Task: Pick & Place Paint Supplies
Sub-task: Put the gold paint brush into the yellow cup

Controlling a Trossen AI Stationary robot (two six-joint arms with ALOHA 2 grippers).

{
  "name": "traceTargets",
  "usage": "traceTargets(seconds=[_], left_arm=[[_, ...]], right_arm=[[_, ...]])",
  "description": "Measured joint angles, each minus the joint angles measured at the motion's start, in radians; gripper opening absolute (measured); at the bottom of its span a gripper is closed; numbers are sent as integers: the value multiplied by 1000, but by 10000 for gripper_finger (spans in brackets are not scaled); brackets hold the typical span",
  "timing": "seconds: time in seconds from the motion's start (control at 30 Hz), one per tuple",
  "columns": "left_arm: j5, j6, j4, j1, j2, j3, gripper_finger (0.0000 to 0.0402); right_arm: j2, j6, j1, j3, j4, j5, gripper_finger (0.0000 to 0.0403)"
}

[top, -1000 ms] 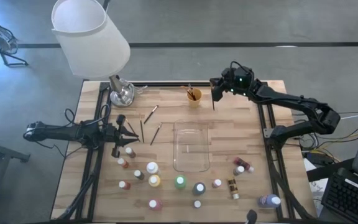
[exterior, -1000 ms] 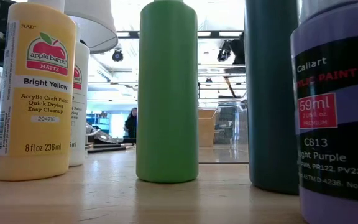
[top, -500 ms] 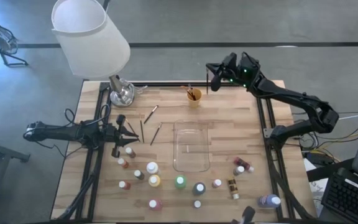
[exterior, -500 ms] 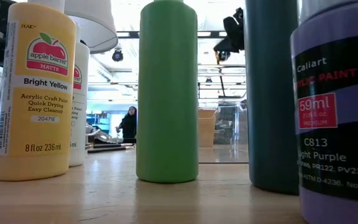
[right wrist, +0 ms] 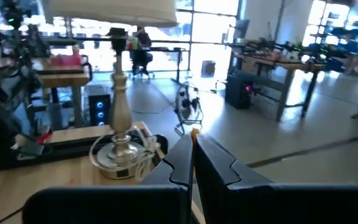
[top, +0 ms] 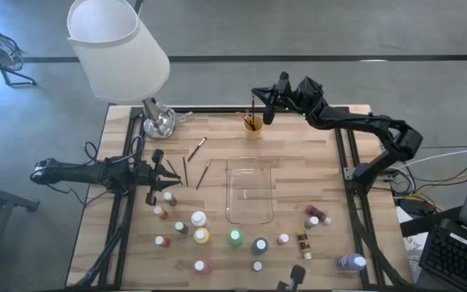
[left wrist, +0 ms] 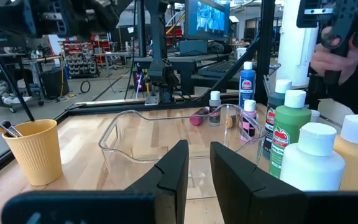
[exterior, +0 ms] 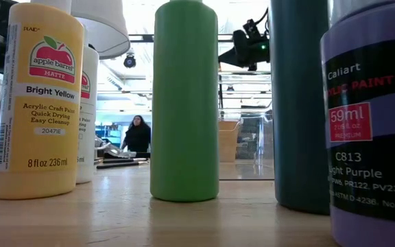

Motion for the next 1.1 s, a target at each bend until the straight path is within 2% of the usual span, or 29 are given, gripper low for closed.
traceTargets(seconds=[0.23,0.4,0.6,0.73,1.1], left_arm=[[0,0,0,0,0,0,74],[0,0,0,0,0,0,74],[0,0,0,0,0,0,74],[0,0,0,0,0,0,74],[0,0,0,0,0,0,74]], right_arm=[[1,-61,17,-73,110,-2,8],[-17,-51,17,-164,261,-2,8],[-10,-51,20,-227,341,3,8],[20,-47,19,-251,419,12,8],[161,-16,19,-243,470,29,8]])
